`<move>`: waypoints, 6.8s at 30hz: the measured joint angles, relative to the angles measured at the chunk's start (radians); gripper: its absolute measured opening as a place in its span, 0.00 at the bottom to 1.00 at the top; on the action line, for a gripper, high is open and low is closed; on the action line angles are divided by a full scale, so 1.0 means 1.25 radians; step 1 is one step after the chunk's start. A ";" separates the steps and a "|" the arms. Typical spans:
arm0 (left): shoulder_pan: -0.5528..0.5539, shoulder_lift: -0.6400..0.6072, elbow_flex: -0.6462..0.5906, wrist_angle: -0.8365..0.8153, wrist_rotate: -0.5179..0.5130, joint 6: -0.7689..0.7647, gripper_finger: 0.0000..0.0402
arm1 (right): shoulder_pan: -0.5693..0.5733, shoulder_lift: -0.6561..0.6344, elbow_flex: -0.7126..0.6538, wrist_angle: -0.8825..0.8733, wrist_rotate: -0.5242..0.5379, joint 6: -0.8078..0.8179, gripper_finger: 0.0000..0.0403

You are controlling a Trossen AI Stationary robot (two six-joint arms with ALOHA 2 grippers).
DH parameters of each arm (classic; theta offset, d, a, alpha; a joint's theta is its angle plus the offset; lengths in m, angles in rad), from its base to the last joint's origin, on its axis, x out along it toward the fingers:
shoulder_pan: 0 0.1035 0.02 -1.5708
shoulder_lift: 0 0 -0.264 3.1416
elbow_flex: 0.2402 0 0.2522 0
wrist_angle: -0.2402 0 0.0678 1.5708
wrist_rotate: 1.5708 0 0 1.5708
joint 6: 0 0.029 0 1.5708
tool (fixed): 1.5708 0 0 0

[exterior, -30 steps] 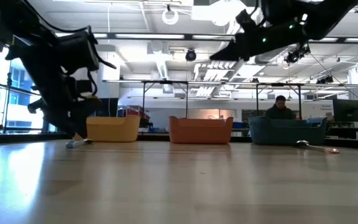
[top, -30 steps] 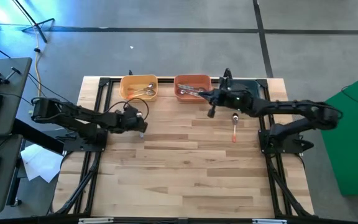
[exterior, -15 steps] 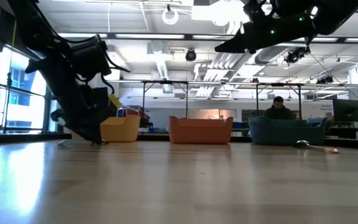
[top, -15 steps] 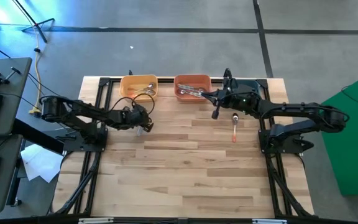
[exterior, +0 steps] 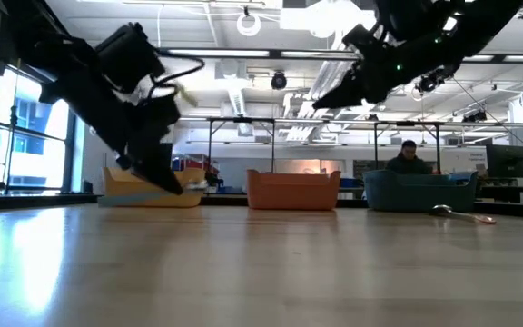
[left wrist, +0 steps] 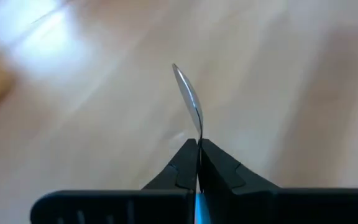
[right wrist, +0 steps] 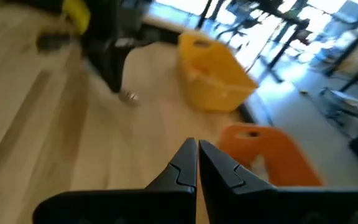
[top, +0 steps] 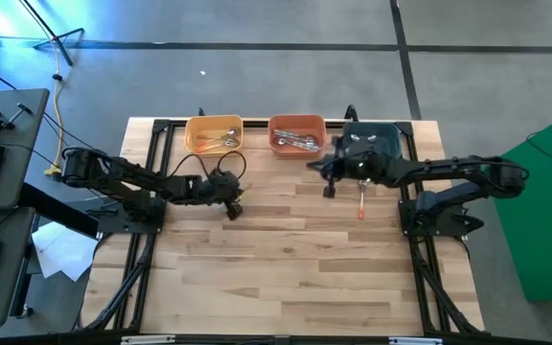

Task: Sort silverware by color (type)
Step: Put the blue spoon into the blue bin, then put the orange spoon into yellow bin

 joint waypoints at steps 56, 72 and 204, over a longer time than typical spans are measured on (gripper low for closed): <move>-0.116 0.000 0.056 0.376 0.230 0.214 0.03 | 0.198 0.329 0.180 0.175 -0.203 0.279 0.02; -0.118 0.001 0.054 0.362 0.063 0.230 0.42 | 0.192 0.052 0.180 -0.120 0.069 0.249 0.00; -0.130 0.201 -0.030 0.740 0.118 0.233 0.40 | 0.247 0.079 -0.126 0.194 0.420 0.433 0.01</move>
